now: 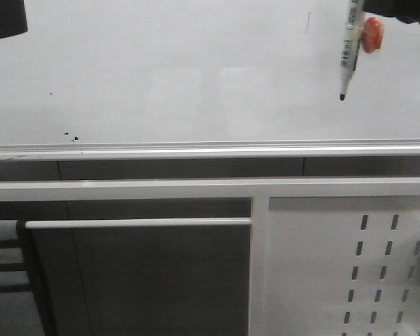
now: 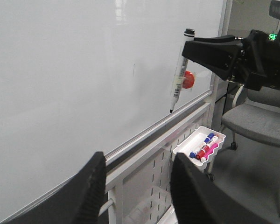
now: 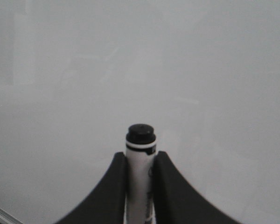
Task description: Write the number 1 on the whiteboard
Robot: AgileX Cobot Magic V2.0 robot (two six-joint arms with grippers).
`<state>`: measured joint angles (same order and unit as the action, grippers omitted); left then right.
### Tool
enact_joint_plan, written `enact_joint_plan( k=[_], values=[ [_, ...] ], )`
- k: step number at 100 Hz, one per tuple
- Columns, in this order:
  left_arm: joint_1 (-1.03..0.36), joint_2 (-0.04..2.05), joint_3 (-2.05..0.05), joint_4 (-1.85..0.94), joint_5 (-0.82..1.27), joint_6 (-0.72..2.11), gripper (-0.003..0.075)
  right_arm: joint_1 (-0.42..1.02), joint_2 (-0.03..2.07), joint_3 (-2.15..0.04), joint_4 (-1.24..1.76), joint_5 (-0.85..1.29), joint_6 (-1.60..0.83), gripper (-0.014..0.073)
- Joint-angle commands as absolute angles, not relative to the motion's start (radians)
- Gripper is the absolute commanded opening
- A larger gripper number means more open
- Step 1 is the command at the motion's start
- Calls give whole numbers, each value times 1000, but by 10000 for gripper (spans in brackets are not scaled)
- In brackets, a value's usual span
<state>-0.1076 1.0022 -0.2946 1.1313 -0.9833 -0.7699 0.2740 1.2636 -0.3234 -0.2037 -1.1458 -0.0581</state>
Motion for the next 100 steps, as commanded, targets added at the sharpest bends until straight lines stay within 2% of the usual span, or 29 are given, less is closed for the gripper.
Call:
enact_joint_plan(
  k=[1, 49, 100],
  values=[
    [-104, 989, -316, 1086, -1035, -780, 292, 269, 1208, -320, -202, -1323, -62, -49],
    [-104, 989, -316, 1100, -1035, -780, 292, 269, 1190, -306, -202, -1323, -62, -49],
    [-104, 989, -316, 1100, -1035, -780, 292, 269, 1226, -433, -244, -1290, -62, -49]
  ],
)
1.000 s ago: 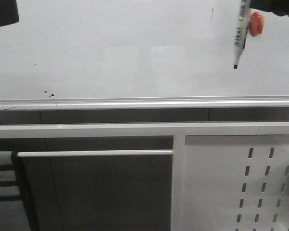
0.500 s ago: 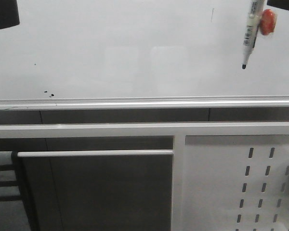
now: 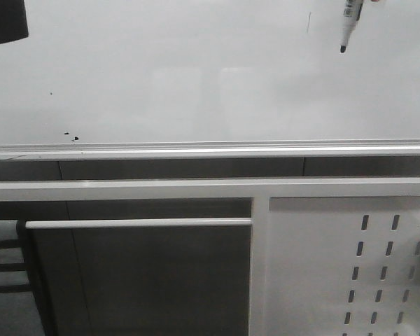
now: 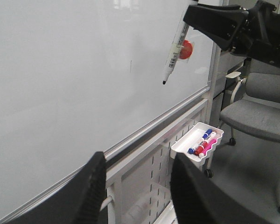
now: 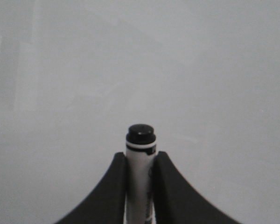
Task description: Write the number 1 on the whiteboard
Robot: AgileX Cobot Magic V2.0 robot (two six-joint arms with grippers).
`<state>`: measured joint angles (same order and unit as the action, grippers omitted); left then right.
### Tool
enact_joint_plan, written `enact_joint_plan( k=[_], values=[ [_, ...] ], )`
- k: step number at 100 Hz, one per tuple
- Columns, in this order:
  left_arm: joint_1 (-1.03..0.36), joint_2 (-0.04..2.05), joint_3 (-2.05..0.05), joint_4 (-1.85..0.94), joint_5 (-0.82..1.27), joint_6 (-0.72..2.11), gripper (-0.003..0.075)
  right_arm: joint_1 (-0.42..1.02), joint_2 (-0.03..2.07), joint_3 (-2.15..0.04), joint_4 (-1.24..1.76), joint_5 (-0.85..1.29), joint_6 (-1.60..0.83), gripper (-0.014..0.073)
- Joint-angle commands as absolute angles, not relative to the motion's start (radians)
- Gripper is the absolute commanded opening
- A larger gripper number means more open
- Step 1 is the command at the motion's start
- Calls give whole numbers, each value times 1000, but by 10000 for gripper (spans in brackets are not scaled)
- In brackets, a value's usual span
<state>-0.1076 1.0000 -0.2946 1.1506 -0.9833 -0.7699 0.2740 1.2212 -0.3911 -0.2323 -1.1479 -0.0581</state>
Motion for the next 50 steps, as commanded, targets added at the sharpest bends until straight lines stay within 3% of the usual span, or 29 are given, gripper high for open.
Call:
enact_joint_plan(
  k=[1, 50],
  values=[
    [-104, 989, -316, 1100, -1035, -780, 292, 269, 1228, -435, -244, -1294, -62, -49],
    [-104, 989, -316, 1100, -1035, -780, 292, 289, 1386, -467, -272, -1323, -44, -49]
  ],
)
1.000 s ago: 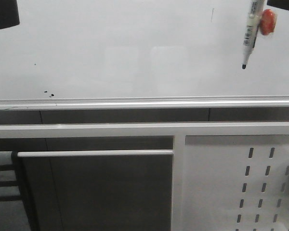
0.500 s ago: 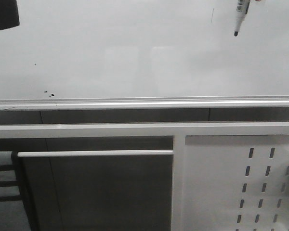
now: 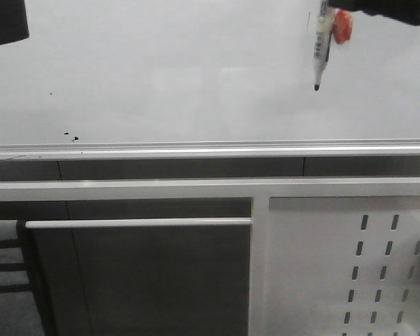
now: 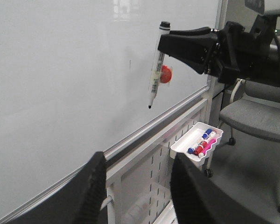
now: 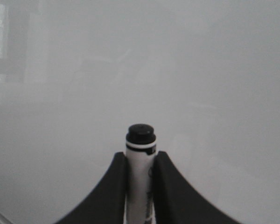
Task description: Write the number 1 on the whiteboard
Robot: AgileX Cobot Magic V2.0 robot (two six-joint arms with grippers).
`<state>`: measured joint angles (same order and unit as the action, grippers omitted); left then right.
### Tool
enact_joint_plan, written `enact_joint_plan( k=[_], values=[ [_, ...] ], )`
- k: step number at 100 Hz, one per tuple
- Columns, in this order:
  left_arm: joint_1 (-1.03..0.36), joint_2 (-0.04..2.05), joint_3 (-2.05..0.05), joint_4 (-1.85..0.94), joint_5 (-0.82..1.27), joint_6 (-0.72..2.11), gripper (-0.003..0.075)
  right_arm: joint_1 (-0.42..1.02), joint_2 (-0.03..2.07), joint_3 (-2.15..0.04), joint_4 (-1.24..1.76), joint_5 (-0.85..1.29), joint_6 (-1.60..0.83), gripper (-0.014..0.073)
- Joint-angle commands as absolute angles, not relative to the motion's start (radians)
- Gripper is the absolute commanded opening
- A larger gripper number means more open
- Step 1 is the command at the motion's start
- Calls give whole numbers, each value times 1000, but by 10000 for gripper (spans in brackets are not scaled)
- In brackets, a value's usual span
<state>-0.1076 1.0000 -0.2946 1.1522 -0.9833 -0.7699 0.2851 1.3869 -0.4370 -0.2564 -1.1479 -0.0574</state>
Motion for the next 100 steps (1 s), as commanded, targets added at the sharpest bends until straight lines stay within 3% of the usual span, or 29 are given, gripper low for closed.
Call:
enact_joint_plan(
  k=[1, 100],
  values=[
    [-104, 989, -316, 1100, -1035, -780, 292, 289, 1389, -467, -276, -1323, -44, -49],
    [-104, 989, -316, 1118, -1035, -780, 292, 429, 1576, -594, -246, -1323, -63, -49]
  ],
)
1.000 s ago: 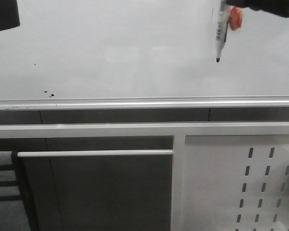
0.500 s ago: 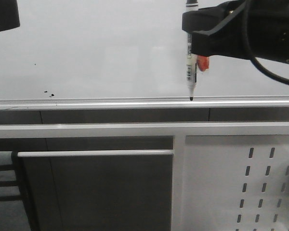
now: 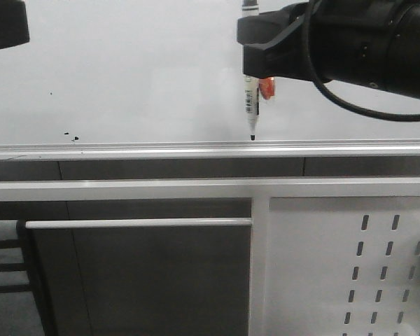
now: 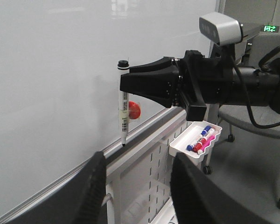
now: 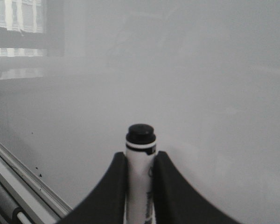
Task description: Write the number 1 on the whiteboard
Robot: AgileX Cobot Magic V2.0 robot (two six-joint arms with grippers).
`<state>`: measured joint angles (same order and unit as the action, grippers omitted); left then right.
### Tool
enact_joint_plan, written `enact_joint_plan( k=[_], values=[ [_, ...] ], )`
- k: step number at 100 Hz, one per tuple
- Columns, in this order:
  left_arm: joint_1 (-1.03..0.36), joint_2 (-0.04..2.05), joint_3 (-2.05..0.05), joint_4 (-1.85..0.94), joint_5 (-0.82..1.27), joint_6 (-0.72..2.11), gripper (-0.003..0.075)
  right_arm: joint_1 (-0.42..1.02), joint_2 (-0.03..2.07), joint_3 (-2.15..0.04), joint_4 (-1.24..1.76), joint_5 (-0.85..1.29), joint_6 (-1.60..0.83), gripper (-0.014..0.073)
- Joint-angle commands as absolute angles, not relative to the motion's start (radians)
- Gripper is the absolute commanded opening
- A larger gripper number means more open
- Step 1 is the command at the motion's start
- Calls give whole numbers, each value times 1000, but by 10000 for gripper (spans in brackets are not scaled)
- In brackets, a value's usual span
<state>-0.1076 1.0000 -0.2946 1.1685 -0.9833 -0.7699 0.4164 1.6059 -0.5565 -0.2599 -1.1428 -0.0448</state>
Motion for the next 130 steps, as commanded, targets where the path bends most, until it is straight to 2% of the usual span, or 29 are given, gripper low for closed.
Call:
enact_joint_plan(
  k=[1, 130],
  values=[
    [-104, 989, -316, 1118, -1035, -780, 292, 429, 1576, -597, -246, -1323, -63, -49],
    [-104, 989, -316, 1127, -1035, -780, 292, 429, 1611, -609, -189, -1323, -152, -49]
  ],
)
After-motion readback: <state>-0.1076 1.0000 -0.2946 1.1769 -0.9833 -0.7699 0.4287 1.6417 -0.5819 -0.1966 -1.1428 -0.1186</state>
